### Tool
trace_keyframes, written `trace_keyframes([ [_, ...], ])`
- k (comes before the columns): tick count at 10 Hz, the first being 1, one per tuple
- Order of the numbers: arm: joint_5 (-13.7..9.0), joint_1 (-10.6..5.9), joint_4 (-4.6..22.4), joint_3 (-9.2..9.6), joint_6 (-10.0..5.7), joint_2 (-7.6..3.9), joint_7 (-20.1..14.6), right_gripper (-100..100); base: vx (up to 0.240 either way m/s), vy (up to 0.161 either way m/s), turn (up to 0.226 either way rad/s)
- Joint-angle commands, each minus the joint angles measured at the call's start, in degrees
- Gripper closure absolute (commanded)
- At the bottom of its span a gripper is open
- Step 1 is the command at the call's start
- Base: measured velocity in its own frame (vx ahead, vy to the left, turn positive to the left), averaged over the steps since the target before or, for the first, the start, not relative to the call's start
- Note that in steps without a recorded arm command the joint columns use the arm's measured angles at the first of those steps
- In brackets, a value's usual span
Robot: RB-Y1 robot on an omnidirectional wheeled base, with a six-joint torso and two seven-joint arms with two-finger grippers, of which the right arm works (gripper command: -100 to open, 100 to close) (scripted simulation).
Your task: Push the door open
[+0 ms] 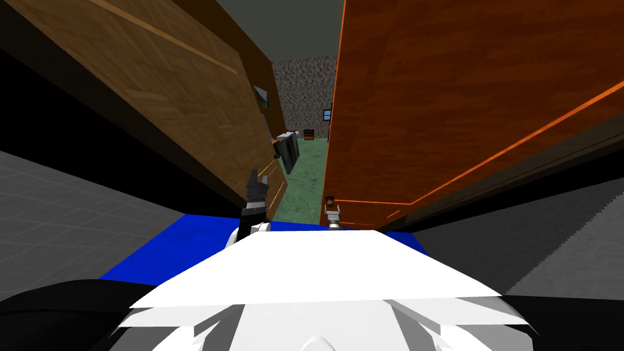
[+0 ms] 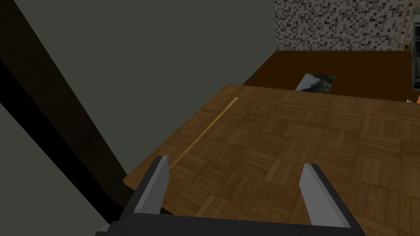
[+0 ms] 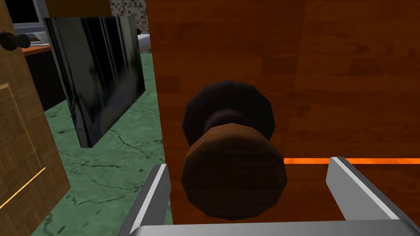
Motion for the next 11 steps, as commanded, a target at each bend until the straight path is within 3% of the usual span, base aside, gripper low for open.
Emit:
trace_keyframes([
  [1, -0.1, -0.17, 0.1, -0.24, -0.02, 1.35, -0.3, -100, 0.234, -0.001, 0.02],
  [2, -0.1, -0.19, 0.2, -0.18, -0.02, 0.72, -0.3, -100, 0.104, 0.001, 0.004],
  [3, -0.1, -0.19, 0.2, -0.18, -0.02, 0.72, -0.3, 100, -0.015, 0.0, 0.001],
  [8, -0.1, -0.19, 0.2, -0.18, -0.02, 0.72, -0.3, 100, -0.009, 0.0, 0.003],
  [11, -0.8, -0.67, 0.1, -1.4, 0.03, 0.14, 0.0, 100, 0.127, 0.025, -0.03],
])
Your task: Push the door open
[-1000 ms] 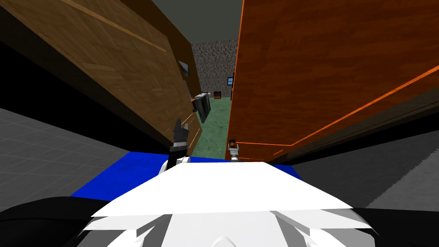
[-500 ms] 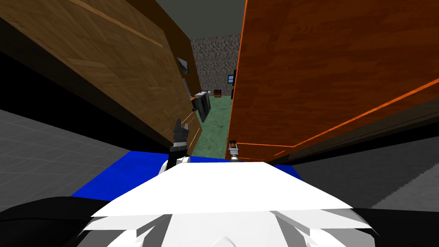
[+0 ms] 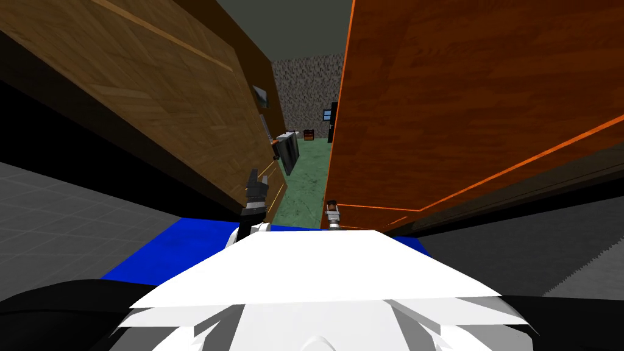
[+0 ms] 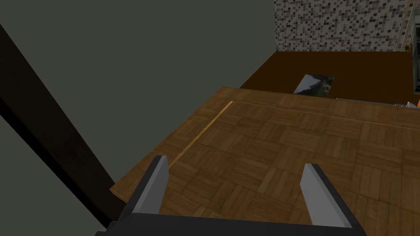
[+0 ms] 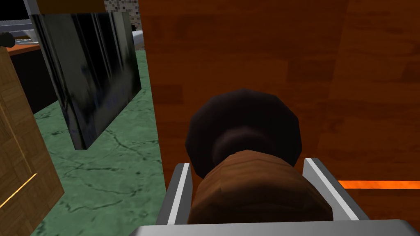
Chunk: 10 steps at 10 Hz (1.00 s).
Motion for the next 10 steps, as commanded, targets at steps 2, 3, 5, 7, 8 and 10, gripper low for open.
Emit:
trace_keyframes([
  [2, -0.6, -0.74, 0.0, -1.4, -0.86, -0.45, 0.1, 100, 0.16, 0.03, -0.025],
  [3, -0.9, -0.82, 0.0, -2.0, -0.93, -0.64, 0.3, 100, 0.209, 0.006, -0.061],
  [5, -1.7, -1.03, 0.0, -3.41, -1.09, -0.91, 0.6, 100, 0.191, 0.04, -0.046],
  [7, -2.6, -1.26, 0.0, -4.98, -1.27, -1.0, 1.0, 100, 0.207, 0.037, -0.091],
  [8, -2.8, -1.32, 0.0, -5.39, -1.32, -1.0, 1.1, 100, 0.195, 0.049, -0.069],
  [10, -3.5, -1.5, 0.1, -6.65, -1.46, -0.89, 1.4, 100, 0.142, 0.035, -0.043],
])
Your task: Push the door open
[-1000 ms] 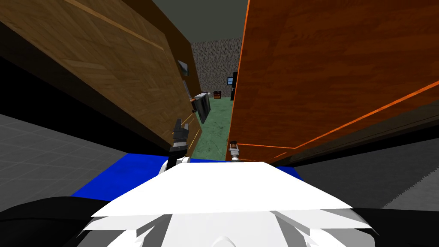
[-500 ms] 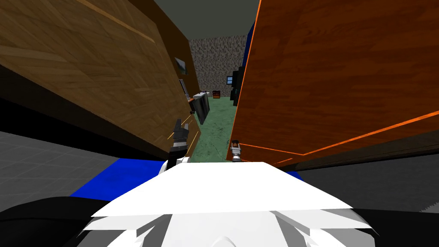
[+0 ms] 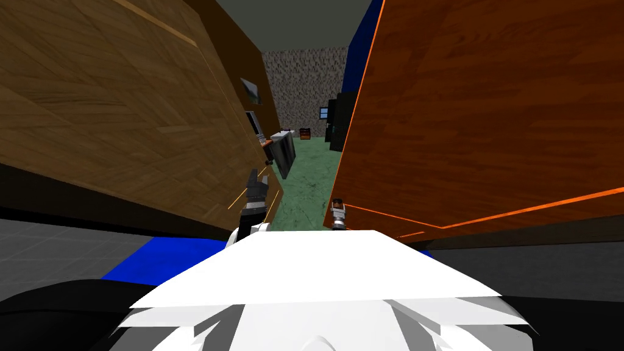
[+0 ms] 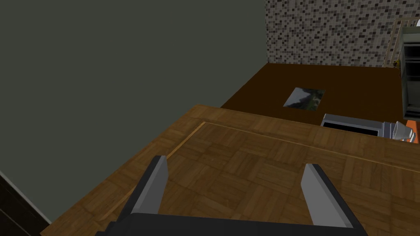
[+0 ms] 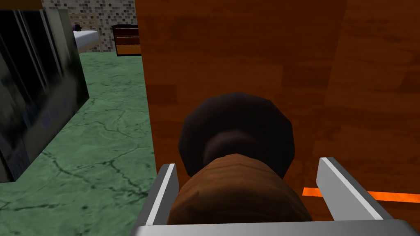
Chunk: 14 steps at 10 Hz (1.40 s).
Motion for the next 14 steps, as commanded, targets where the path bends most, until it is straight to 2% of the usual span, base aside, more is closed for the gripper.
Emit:
trace_keyframes([
  [1, -0.9, -0.63, 0.9, -1.9, -1.12, -0.49, -0.4, 100, 0.139, 0.036, -0.088],
  [5, -2.2, -0.99, 1.0, -4.36, -1.41, 0.27, 0.2, 100, 0.153, 0.037, -0.061],
  [10, -4.1, -1.47, 1.0, -7.65, -1.79, 2.24, 1.0, 100, 0.181, 0.049, -0.067],
  [13, -4.7, -1.64, 1.1, -8.83, -1.93, 3.33, 1.3, 100, 0.191, 0.026, -0.063],
  [14, -4.7, -1.47, 1.3, -8.49, -1.44, 3.2, 1.3, 100, 0.09, -0.002, -0.012],
])
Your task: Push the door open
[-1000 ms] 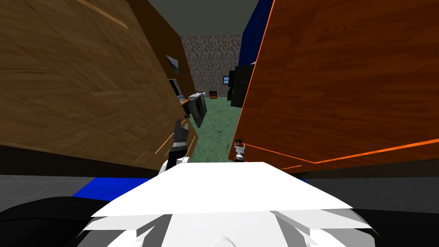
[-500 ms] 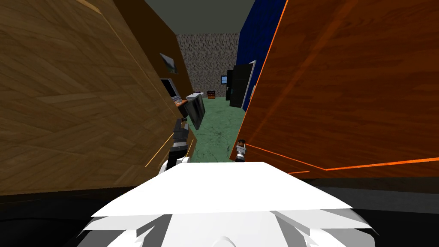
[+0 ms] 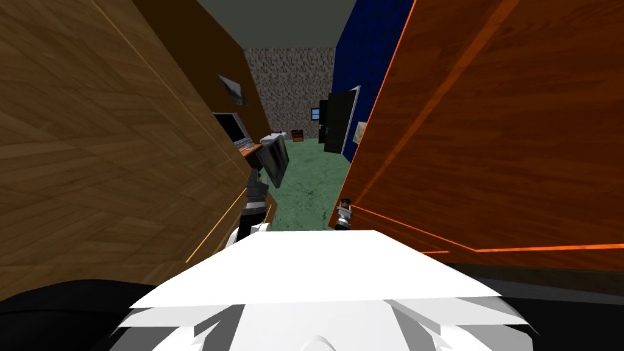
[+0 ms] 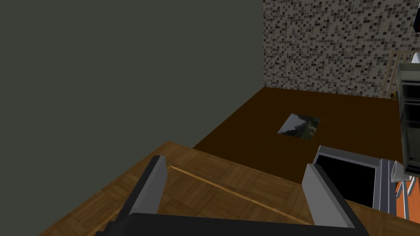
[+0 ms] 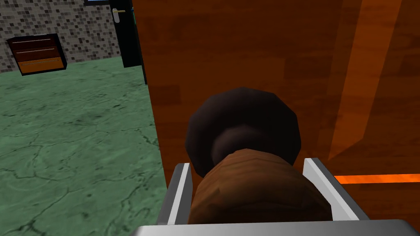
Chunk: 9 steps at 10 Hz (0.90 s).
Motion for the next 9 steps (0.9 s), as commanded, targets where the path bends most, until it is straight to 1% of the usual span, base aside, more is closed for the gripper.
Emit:
trace_keyframes([
  [1, -0.4, -0.03, 0.0, -0.58, -0.17, -0.81, 0.1, 100, 0.136, -0.012, -0.02],
  [3, -0.9, -0.06, -0.1, -1.35, -0.39, -1.69, 0.3, 100, 0.198, -0.013, -0.041],
  [6, -2.0, -0.13, -0.2, -3.01, -0.86, -3.01, 0.7, 100, 0.204, -0.015, -0.049],
  [9, -3.3, -0.22, -0.3, -5.03, -1.44, -3.91, 1.2, 100, 0.197, -0.026, -0.063],
])
